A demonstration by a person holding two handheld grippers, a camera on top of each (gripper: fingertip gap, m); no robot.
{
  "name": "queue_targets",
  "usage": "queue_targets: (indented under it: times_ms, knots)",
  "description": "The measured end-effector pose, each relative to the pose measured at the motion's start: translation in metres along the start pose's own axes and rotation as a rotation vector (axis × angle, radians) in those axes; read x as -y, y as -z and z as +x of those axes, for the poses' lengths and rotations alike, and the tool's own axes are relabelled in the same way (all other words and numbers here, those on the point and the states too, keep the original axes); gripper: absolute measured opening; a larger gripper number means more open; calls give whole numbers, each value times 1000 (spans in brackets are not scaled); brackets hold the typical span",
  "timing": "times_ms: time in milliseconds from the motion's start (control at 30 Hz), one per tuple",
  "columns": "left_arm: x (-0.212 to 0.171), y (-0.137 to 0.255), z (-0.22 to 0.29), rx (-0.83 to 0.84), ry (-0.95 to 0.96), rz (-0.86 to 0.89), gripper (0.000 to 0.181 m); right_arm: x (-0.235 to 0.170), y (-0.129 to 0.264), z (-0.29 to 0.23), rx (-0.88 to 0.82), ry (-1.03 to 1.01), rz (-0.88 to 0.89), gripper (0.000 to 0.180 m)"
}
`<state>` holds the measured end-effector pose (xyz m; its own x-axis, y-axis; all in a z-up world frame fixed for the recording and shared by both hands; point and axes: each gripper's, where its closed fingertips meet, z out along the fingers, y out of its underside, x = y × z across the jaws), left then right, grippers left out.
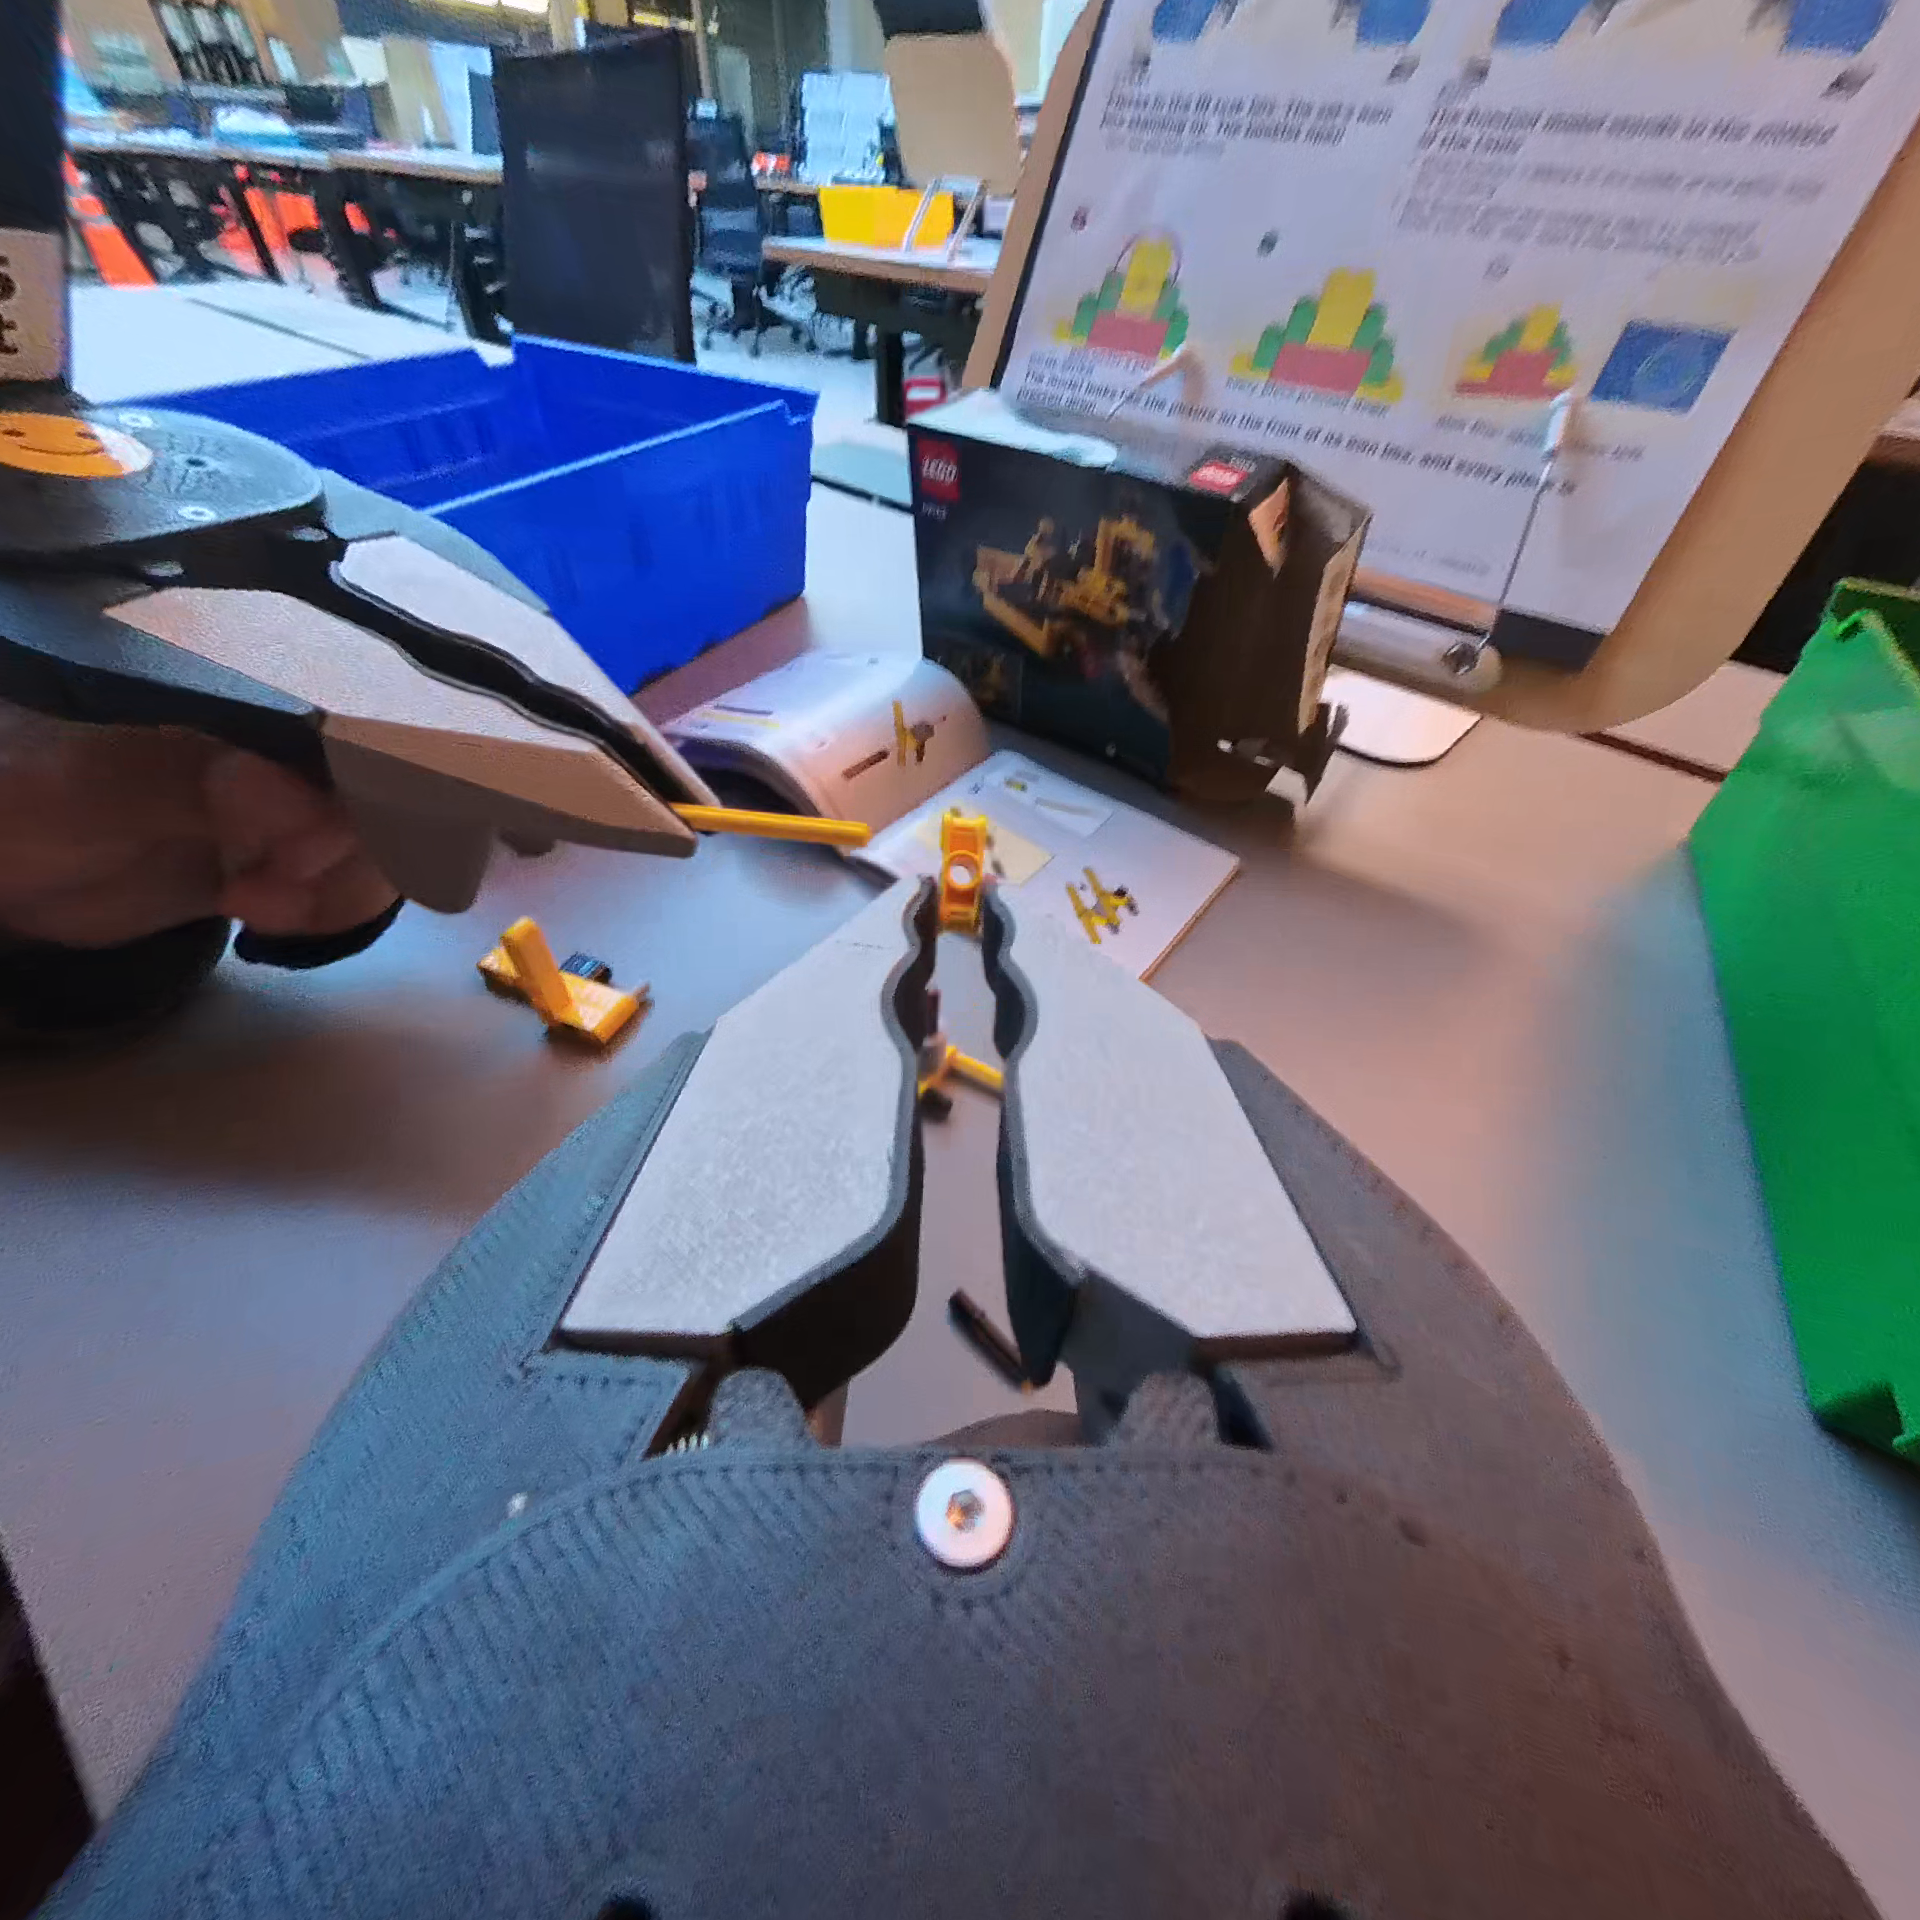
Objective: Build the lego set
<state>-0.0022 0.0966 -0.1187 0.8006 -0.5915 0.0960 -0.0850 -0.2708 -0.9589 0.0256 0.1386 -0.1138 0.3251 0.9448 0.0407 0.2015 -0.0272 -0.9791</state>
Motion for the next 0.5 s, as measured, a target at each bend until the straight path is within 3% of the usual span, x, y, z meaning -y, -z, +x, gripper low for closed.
queue_targets:
  times_ms: [267,500]
  knots:
    - [19,11,-5,-113,211,130,2,24,-7,-8,-77,182,75,5]
    - [20,13,-11,-126,282,146,2,22,-16,-13,-67,183,46,5]
